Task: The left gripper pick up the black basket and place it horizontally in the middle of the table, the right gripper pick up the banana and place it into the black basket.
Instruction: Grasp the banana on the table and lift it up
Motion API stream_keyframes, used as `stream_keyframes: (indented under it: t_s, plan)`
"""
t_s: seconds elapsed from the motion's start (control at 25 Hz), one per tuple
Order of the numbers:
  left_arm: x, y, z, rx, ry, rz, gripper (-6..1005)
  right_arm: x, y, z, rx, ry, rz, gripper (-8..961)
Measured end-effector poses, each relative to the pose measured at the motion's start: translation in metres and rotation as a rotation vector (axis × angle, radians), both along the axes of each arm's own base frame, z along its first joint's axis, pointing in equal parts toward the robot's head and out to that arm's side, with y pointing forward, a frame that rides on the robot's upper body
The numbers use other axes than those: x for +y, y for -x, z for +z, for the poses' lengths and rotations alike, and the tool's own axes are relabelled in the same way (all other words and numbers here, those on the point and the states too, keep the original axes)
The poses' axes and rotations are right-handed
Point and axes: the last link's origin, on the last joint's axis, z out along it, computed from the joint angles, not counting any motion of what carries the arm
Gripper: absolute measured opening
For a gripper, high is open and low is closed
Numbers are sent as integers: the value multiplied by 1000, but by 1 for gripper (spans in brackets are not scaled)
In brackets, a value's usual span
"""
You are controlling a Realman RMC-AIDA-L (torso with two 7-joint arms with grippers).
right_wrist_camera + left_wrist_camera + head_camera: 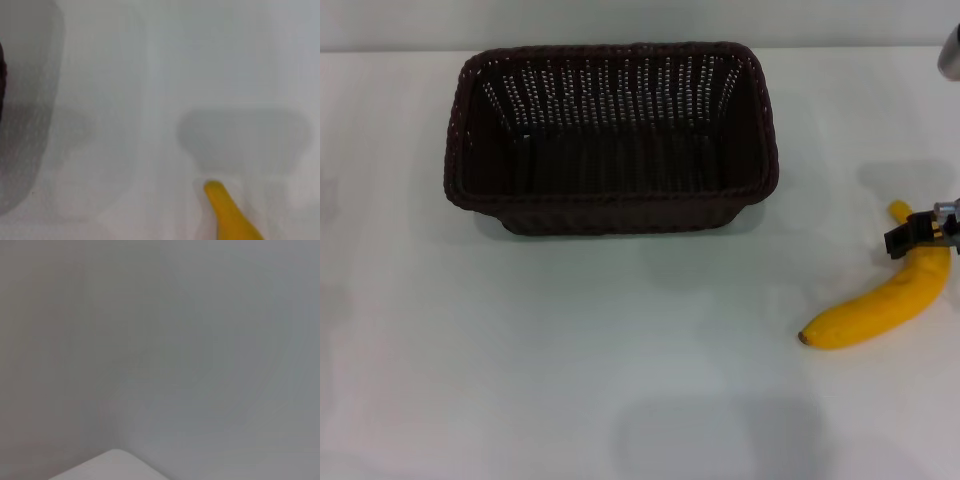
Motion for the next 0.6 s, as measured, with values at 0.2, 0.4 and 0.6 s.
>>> stream_keyframes:
  t_s: [0.2,0.4,0.6]
  plan:
    - [0,-1,1,1,-4,-7,771,1,-6,-4,15,10,-23,718]
    - [0,0,1,2,-3,-2,771,3,-6,-4,23,3,-16,602]
    - [1,0,4,5,-6,-2,771,8,-4,4,40,-18,3,514]
